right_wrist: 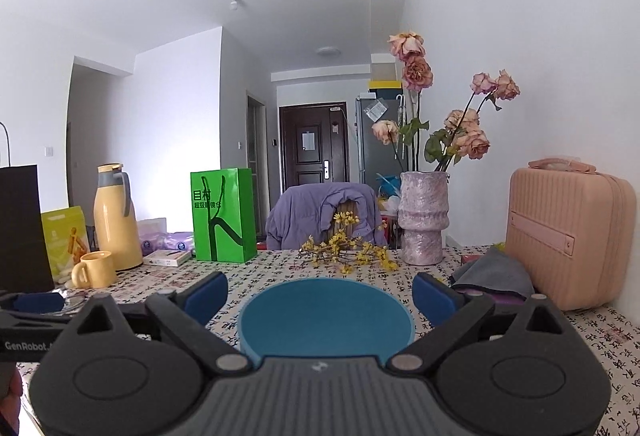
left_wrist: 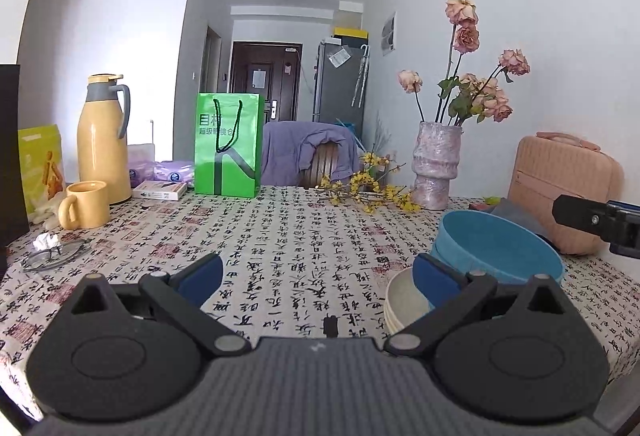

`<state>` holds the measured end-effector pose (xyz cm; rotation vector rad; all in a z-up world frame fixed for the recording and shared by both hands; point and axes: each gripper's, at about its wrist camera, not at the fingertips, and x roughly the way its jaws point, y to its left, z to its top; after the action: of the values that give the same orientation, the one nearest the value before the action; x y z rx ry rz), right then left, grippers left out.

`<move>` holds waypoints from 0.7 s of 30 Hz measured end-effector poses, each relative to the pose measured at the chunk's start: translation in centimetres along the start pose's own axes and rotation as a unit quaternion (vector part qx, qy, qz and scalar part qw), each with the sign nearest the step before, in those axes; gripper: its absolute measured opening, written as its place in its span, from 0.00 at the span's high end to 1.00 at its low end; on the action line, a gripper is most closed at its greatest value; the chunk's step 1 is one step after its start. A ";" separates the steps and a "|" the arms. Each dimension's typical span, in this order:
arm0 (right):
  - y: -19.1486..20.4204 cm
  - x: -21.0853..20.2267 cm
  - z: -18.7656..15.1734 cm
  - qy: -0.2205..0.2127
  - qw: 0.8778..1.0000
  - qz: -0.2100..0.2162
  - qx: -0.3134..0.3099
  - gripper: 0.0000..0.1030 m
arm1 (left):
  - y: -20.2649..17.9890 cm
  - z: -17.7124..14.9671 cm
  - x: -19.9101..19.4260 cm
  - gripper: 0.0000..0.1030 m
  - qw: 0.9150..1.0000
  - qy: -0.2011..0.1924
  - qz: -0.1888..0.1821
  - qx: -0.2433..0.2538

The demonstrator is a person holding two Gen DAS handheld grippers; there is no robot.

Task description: Organize plates and bowls

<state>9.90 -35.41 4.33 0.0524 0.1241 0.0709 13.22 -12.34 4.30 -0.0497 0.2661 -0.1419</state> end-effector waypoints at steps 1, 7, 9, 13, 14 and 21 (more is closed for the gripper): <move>0.1 -0.3 -0.2 0.000 1.000 0.000 0.001 0.04 | 0.0 -0.2 -0.3 0.00 1.000 0.000 0.001 0.000; 0.8 -3.2 -1.4 -0.002 1.000 0.002 -0.003 0.04 | 0.3 -1.6 -3.5 0.00 1.000 0.005 0.001 0.000; 1.2 -4.4 -2.1 -0.001 1.000 0.008 -0.004 0.04 | 0.8 -2.5 -5.0 0.00 1.000 0.009 0.012 -0.006; 2.3 -6.6 -4.1 0.012 1.000 0.025 -0.001 0.04 | 1.9 -4.2 -7.9 0.00 0.999 0.016 0.028 -0.026; 2.7 -7.0 -4.7 0.020 0.999 0.030 -0.002 0.04 | 2.0 -4.7 -8.5 0.00 0.999 0.019 0.028 -0.027; 4.3 -8.7 -8.4 0.085 0.995 0.044 0.019 0.04 | 3.1 -7.5 -11.0 0.00 0.996 0.073 0.038 -0.043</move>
<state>-0.10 -31.34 -2.72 0.0905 0.2933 0.1613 1.17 -7.87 -0.33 -0.1144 0.4188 -0.0579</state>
